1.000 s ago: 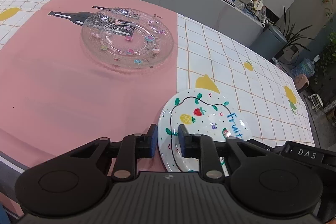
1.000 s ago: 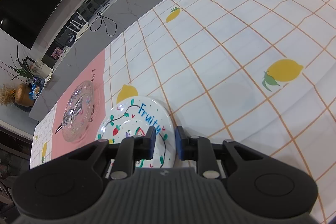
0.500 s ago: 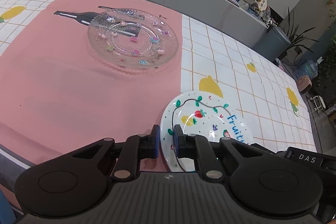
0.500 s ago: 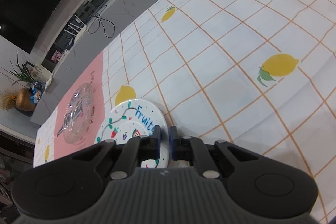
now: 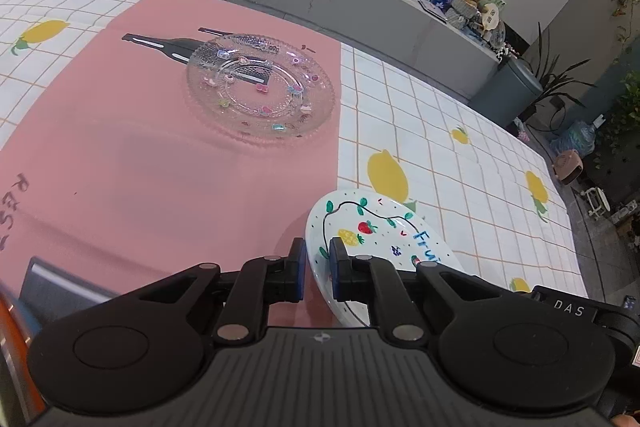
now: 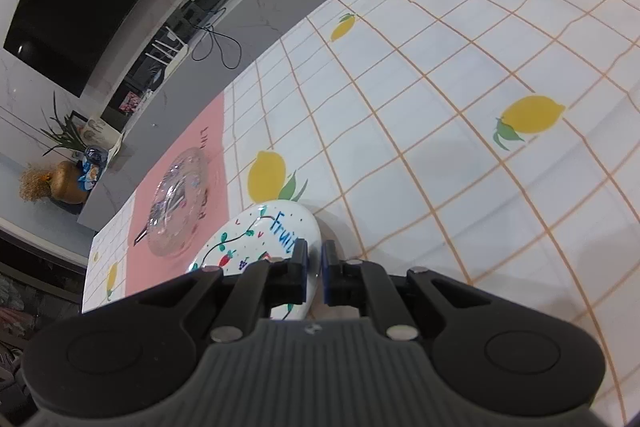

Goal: Organize plates and bowls
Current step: 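Lift the white plate with both grippers and carry it toward the glass plate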

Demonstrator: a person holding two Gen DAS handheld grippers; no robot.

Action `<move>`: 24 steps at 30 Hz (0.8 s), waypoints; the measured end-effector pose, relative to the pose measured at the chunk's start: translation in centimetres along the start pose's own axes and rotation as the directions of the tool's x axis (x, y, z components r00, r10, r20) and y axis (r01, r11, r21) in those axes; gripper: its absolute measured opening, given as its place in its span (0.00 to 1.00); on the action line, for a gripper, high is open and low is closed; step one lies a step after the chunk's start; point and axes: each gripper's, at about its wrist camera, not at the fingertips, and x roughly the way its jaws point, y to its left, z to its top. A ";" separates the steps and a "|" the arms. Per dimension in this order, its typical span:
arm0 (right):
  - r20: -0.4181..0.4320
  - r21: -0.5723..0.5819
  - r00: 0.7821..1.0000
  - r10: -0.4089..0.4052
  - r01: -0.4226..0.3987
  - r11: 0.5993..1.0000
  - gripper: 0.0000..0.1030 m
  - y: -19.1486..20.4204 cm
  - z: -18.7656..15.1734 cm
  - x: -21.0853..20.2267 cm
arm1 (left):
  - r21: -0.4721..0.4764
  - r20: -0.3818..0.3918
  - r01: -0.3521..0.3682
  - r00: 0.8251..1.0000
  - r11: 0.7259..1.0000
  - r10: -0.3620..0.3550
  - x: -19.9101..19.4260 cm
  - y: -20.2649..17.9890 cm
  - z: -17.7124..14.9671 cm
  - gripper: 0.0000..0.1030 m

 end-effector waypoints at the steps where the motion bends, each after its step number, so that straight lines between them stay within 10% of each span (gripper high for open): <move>1: 0.003 -0.002 1.000 0.006 -0.006 1.000 0.05 0.0 -0.2 -0.3 | -0.002 0.002 0.003 1.000 1.000 -0.003 -0.4 0.0 -0.2 0.13; 24: 0.001 0.004 0.998 0.068 -0.068 0.998 0.05 -0.1 -6.0 -4.8 | -0.004 0.085 0.040 0.996 0.999 -0.039 -8.3 1.9 -5.7 0.12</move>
